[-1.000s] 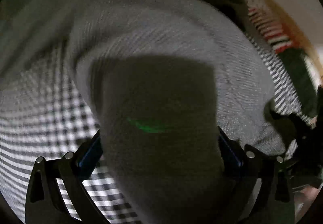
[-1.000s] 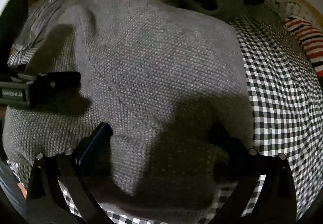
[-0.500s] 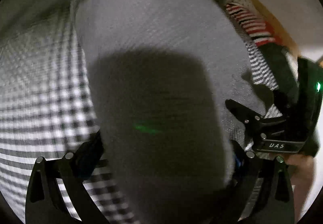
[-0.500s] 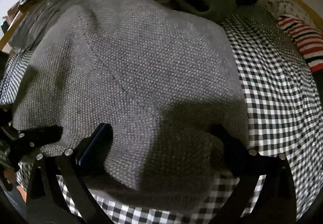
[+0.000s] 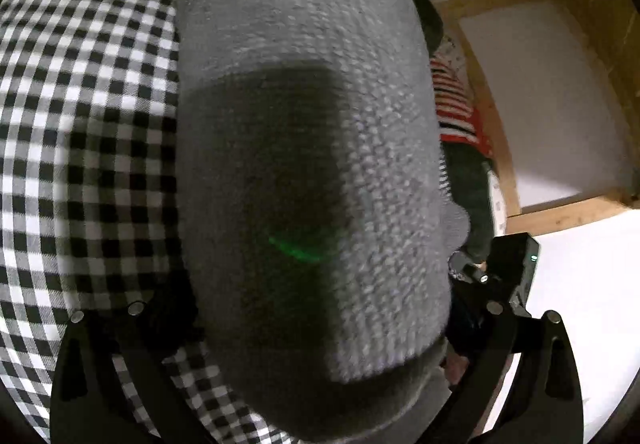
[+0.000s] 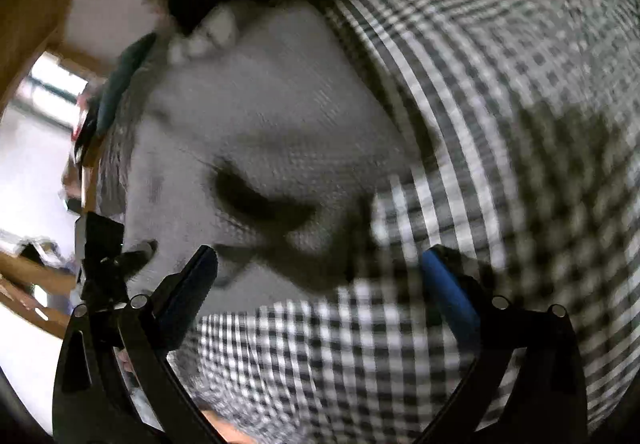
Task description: Fold large clothes
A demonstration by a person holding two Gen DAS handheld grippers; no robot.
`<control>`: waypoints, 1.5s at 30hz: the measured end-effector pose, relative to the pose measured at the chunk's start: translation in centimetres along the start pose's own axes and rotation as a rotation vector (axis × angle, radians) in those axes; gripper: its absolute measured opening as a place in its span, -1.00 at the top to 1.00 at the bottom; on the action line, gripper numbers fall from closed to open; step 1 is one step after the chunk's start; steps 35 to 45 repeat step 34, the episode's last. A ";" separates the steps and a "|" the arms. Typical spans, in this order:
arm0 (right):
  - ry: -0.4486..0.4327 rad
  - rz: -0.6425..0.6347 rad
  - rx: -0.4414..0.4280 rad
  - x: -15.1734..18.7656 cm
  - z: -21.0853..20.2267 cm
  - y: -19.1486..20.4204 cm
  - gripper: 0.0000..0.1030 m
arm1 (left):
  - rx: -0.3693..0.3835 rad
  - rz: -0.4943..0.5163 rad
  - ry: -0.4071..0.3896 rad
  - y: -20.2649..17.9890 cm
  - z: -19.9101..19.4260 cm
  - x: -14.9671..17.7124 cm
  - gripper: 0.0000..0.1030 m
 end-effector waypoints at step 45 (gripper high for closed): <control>0.006 0.134 -0.241 0.5 3.2 4.3 0.07 | -0.038 -0.015 -0.070 1.0 -3.8 3.6 -0.26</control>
Point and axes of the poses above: each gripper's, at about its wrist camera, not at the fingertips, and z roughly the way its jaws point, y to its left, x to its underside, the point moved 6 cm from there along z, roughly the way its jaws point, and after that the axes turned 13 degrees about -y, right-handed, at the moved point
